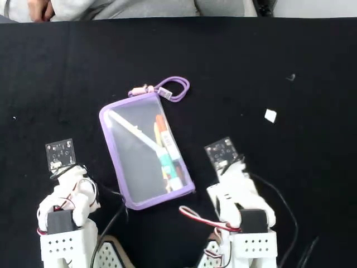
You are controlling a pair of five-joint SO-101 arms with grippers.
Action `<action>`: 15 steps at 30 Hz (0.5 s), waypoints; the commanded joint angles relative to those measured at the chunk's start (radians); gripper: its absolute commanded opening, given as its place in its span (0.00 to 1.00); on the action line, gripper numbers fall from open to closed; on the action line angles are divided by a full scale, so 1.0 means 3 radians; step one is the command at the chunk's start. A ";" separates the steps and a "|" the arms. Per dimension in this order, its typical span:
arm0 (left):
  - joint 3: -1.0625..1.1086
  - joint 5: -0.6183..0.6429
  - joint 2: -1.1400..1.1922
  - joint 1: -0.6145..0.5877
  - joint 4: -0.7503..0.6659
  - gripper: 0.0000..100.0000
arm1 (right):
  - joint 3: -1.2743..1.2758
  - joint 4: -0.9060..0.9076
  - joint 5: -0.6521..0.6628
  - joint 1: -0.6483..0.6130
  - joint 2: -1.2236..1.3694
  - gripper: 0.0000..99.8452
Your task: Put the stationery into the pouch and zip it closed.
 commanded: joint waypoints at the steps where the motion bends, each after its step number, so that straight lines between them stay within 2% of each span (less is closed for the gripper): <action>1: 0.0069 -0.0005 -0.0031 -0.0023 -0.0020 0.03 | -0.0008 0.0020 -0.0005 0.0307 -0.0243 0.01; 6: 0.0069 -0.0010 -0.0031 -0.0023 0.0000 0.03 | -0.0008 0.0020 -0.0005 0.0583 -0.0243 0.01; 15: 0.0069 0.0000 -0.0031 -0.0013 0.0010 0.03 | -0.0008 0.0020 -0.0005 0.0598 -0.0243 0.01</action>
